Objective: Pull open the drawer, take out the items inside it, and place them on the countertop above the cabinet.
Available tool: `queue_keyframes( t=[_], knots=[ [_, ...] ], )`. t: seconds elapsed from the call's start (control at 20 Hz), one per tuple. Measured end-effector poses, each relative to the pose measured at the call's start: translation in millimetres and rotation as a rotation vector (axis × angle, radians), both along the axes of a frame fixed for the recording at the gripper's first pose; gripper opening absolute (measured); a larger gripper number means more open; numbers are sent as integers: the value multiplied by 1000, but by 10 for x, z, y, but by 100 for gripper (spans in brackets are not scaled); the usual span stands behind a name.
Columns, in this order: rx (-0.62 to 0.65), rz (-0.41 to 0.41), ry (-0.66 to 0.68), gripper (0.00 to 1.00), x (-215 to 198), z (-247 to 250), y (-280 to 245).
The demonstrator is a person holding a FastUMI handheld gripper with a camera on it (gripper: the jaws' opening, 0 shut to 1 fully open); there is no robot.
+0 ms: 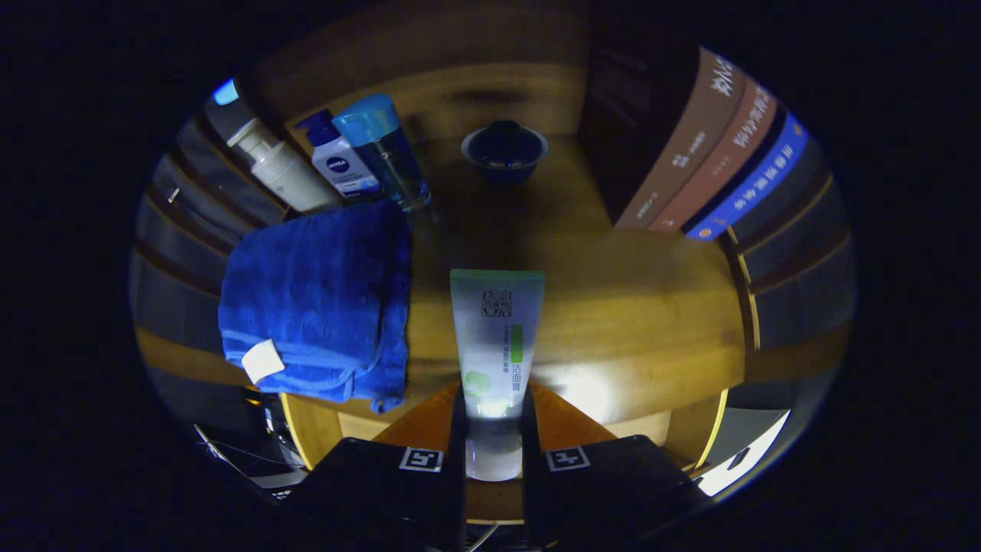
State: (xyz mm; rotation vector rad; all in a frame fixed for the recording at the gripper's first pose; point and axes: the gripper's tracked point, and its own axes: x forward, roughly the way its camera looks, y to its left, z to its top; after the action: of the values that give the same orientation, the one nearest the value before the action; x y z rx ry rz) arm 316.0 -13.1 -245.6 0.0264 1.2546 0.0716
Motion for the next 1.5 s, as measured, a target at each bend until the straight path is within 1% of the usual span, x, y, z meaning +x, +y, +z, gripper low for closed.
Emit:
queue_keyframes(
  t=[0.1,0.35,0.5,0.55,0.7,0.9,1.05,1.2,1.4,1.5],
  knots=[
    [-3,3,14,35,77,-69,29],
    [0,-25,56,39,116,-248,-14],
    [24,-37,62,48,98,-284,5],
    [28,-40,59,52,86,-249,-7],
    [37,-35,55,73,39,-201,4],
    [55,-55,10,100,-34,-111,24],
    [61,-44,-79,100,-144,81,56],
    [65,-22,-218,100,-312,375,40],
    [185,-37,-408,100,-685,803,160],
    [200,-38,-513,100,-885,924,104]
  ],
)
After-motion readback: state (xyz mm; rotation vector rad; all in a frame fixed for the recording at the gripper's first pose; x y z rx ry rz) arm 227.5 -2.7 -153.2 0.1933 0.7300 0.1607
